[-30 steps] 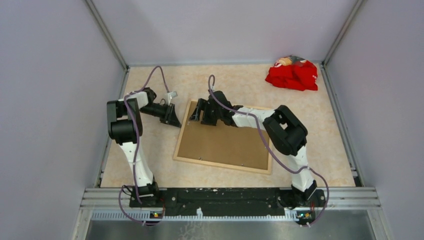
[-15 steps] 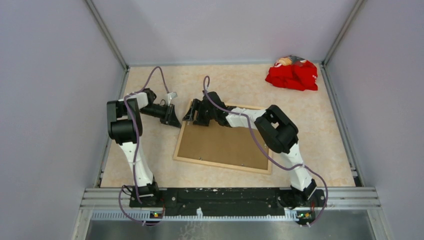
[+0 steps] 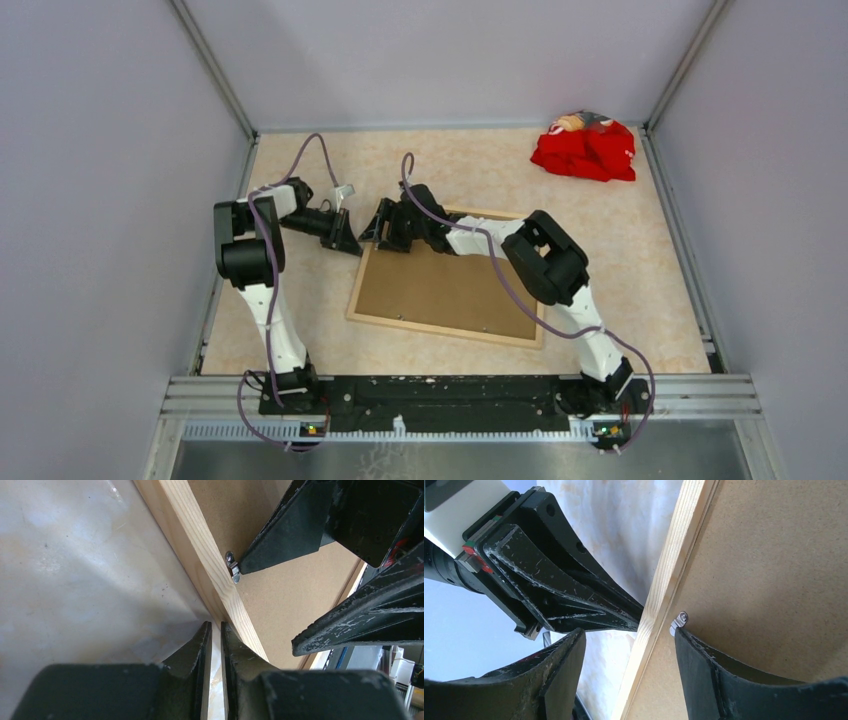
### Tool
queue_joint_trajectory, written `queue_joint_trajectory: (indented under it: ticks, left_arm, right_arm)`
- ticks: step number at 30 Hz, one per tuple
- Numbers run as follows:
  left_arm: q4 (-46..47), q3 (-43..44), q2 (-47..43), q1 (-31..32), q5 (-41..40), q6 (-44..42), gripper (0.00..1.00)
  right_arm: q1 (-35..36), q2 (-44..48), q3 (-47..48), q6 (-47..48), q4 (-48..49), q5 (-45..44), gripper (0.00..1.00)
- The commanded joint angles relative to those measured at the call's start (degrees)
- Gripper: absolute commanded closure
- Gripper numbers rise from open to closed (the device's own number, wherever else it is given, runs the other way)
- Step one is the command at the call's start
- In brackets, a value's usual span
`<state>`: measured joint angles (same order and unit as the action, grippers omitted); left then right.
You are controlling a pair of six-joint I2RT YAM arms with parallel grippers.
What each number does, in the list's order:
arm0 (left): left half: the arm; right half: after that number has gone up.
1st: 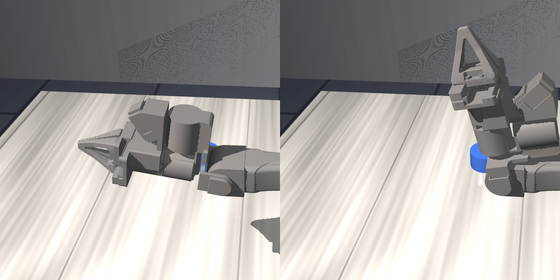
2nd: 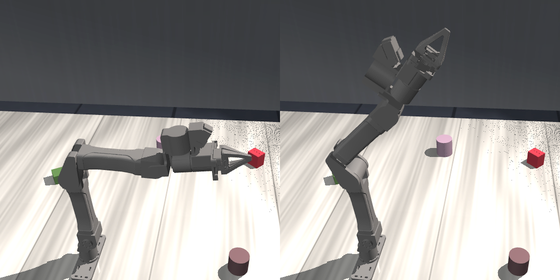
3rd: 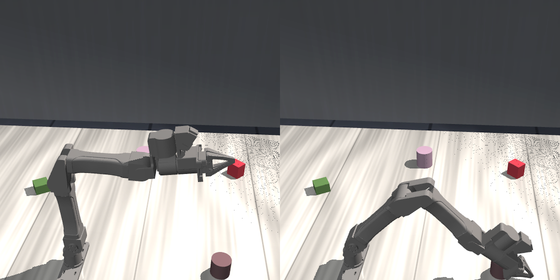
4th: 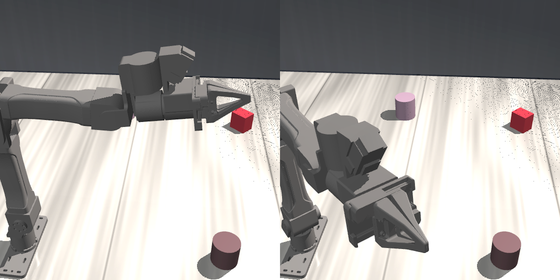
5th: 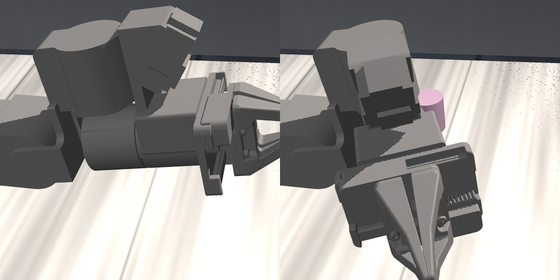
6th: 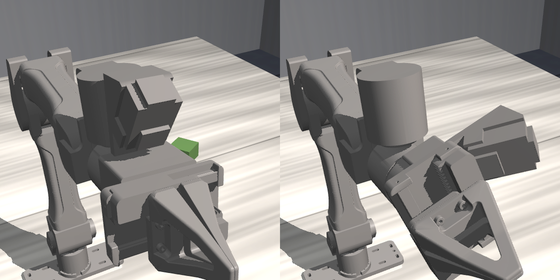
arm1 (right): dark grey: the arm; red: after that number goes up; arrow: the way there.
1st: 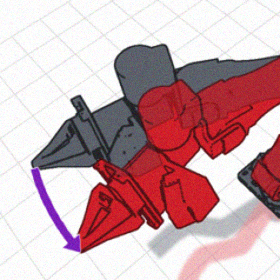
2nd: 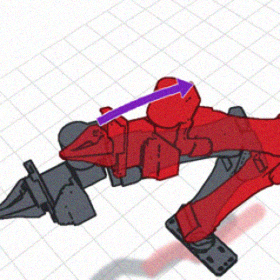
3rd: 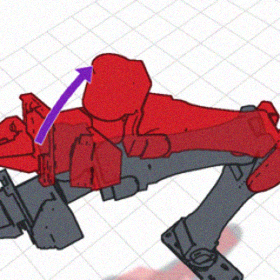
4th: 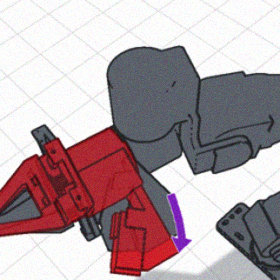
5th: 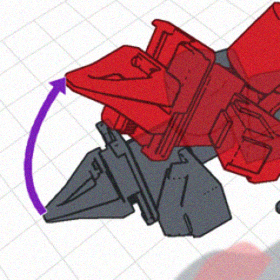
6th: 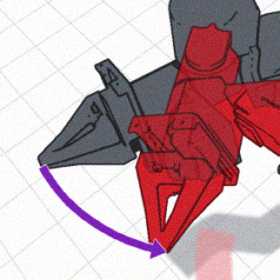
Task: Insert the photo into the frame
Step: Install the photo frame at the center of the board.
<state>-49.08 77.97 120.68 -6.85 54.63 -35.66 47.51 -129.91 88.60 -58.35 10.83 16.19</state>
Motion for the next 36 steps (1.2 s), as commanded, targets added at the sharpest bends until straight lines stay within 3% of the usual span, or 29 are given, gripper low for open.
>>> queue_joint_trajectory:
  ticks: [1, 36]
  left_arm:
    - [1.27, -1.52, 0.51, 0.44, -1.81, -1.16, 0.81]
    - [0.51, -1.74, 0.34, 0.35, -1.73, -2.22, 0.83]
  right_arm:
    - [0.76, -1.69, 2.95, -0.10, -0.53, -0.10, 0.34]
    - [1.99, -2.83, 2.25, -5.18, 1.71, -7.27, 0.39]
